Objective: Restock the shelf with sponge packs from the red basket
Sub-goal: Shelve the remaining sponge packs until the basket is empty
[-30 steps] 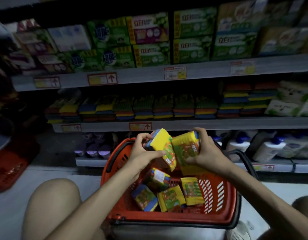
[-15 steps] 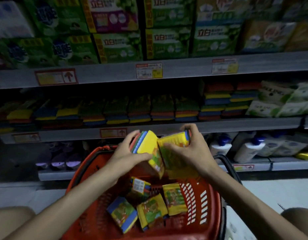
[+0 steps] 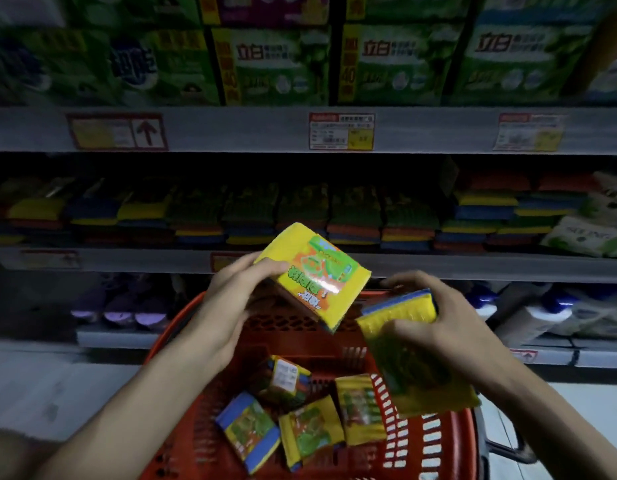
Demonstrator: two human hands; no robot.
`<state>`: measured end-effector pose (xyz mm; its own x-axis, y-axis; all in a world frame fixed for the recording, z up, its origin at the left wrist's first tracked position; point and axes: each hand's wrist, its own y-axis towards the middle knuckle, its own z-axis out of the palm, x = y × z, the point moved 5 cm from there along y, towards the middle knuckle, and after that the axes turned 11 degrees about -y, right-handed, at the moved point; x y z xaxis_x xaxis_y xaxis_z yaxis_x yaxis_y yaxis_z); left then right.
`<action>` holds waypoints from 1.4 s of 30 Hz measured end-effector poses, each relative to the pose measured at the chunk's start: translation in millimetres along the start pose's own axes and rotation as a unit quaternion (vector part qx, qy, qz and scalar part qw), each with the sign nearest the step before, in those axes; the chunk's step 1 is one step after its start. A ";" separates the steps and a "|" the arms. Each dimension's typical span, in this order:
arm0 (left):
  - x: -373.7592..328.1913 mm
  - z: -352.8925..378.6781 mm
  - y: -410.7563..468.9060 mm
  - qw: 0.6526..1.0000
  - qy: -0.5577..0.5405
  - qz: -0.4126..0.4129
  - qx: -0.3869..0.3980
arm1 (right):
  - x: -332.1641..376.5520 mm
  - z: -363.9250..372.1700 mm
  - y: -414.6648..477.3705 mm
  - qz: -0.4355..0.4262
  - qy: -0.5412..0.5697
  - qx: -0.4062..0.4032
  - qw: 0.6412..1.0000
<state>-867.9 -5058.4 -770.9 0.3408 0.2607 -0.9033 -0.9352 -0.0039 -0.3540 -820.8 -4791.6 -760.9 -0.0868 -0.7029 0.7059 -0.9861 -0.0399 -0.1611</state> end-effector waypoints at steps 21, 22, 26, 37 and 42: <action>8.7 1.7 -23.0 0.989 0.101 0.076 0.073 | 21.5 24.9 -5.0 -0.115 -0.111 -0.039 0.986; 8.6 0.9 -23.4 0.990 0.099 0.075 0.068 | 20.8 25.2 -5.0 -0.116 -0.116 -0.043 0.986; 8.6 -1.0 -22.8 0.993 0.070 0.073 0.057 | 16.3 28.7 -2.9 -0.106 -0.107 -0.063 0.987; 8.6 -7.0 -23.1 0.993 -0.097 0.054 -0.046 | 11.9 22.9 2.7 -0.021 0.005 -0.144 0.989; 9.3 -13.5 -27.2 0.973 -0.217 0.041 -0.071 | 21.3 20.3 1.5 -0.048 0.033 -0.165 0.985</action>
<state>-838.0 -5068.9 -772.9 0.1638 0.6362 -0.7540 -0.9243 -0.1682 -0.3427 -821.3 -4821.1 -760.1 0.0111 -0.6593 0.7518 -0.9817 0.1356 0.1334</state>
